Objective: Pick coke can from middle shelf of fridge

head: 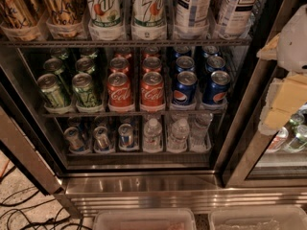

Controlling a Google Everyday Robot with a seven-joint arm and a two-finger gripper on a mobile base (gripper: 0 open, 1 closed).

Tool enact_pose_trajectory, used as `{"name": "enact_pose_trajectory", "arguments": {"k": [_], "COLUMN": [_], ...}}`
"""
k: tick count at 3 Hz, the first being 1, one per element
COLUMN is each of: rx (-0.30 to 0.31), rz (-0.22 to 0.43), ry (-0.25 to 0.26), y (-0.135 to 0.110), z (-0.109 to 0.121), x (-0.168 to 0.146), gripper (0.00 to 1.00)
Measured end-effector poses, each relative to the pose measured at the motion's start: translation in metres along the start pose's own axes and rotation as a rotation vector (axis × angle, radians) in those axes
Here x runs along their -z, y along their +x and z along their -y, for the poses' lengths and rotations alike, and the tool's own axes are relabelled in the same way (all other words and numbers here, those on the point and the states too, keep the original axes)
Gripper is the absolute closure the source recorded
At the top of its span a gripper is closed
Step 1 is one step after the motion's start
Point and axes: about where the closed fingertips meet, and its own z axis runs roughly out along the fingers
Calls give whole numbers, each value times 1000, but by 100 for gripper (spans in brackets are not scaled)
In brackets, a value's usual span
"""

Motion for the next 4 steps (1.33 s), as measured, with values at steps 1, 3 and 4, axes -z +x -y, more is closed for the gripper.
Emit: {"name": "enact_pose_trajectory", "arguments": {"k": [1,3,4], "rx": [-3,-7,-42], "rz": [4,127,226], "ry": [3,-34,-66], "y": [-4,-45,-74], "z": [0,-23,-42], "x": [0,-9,-17], "gripper": [0,0,0]}}
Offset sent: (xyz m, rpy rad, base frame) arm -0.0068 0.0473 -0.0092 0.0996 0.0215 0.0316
